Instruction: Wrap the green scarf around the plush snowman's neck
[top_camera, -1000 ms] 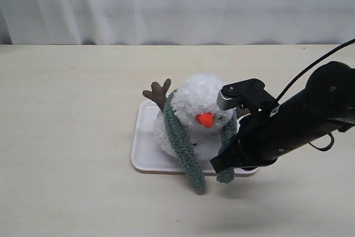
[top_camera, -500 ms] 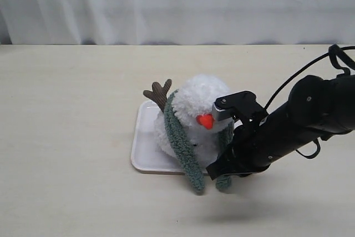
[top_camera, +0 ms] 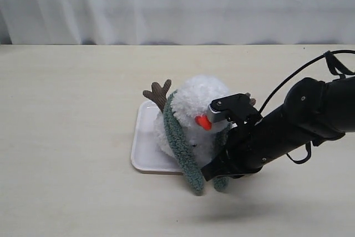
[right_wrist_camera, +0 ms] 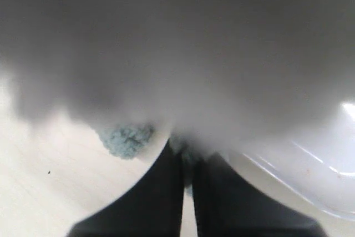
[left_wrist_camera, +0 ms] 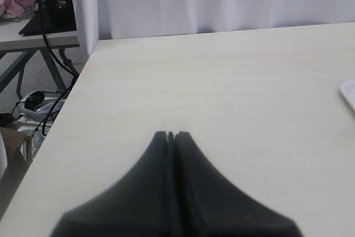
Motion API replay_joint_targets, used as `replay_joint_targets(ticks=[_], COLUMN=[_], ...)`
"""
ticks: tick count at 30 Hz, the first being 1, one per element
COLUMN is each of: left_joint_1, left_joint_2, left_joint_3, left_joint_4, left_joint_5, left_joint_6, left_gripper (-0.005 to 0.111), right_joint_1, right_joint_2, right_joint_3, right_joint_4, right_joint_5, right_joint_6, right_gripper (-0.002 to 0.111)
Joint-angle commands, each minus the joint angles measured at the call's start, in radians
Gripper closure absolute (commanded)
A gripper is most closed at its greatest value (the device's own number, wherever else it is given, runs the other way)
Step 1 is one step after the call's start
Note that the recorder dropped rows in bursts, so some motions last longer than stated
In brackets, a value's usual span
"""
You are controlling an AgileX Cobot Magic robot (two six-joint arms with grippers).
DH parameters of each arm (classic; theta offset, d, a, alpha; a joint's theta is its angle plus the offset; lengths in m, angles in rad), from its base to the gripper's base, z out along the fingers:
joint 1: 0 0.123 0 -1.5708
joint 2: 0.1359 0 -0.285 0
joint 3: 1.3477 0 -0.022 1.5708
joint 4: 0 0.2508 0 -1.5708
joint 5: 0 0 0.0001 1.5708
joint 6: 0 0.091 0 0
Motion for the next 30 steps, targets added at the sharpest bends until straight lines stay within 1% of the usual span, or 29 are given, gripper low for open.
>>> replay_joint_targets(ticks=[1, 8, 11, 19, 21, 22, 23, 25, 26, 27, 30], left_joint_1=[0.001, 0.001, 0.001, 0.001, 0.001, 0.001, 0.001, 0.001, 0.001, 0.001, 0.001], left_joint_2=[-0.002, -0.002, -0.002, -0.002, -0.002, -0.002, -0.002, -0.002, -0.002, -0.002, -0.002], left_joint_3=[0.003, 0.003, 0.003, 0.003, 0.003, 0.003, 0.003, 0.003, 0.003, 0.003, 0.003], left_joint_4=[-0.002, -0.002, -0.002, -0.002, -0.002, -0.002, -0.002, -0.002, -0.002, -0.002, -0.002], left_joint_5=[-0.015, -0.015, -0.015, -0.013, -0.013, -0.013, -0.013, -0.013, -0.013, -0.013, -0.013], left_joint_6=[-0.003, -0.003, -0.003, -0.003, -0.003, -0.003, -0.003, -0.003, -0.003, -0.003, -0.003], left_gripper=[0.107, 0.107, 0.107, 0.107, 0.107, 0.107, 0.107, 0.107, 0.107, 0.107, 0.107], right_joint_1=[-0.001, -0.001, -0.001, -0.001, -0.001, -0.001, -0.001, -0.001, -0.001, -0.001, -0.001], right_joint_2=[-0.002, -0.007, -0.007, -0.007, -0.007, -0.007, -0.007, -0.007, -0.007, -0.007, -0.007], right_joint_3=[0.004, 0.004, 0.004, 0.004, 0.004, 0.004, 0.004, 0.004, 0.004, 0.004, 0.004], right_joint_4=[0.023, 0.209, 0.266, 0.266, 0.266, 0.266, 0.266, 0.266, 0.266, 0.266, 0.266], right_joint_5=[0.019, 0.069, 0.073, 0.069, 0.069, 0.075, 0.077, 0.104, 0.125, 0.168, 0.285], right_joint_6=[-0.023, -0.187, -0.216, -0.225, -0.225, -0.225, -0.225, -0.221, -0.221, -0.221, -0.221], right_gripper=[0.104, 0.104, 0.104, 0.104, 0.099, 0.090, 0.085, 0.070, 0.066, 0.062, 0.062])
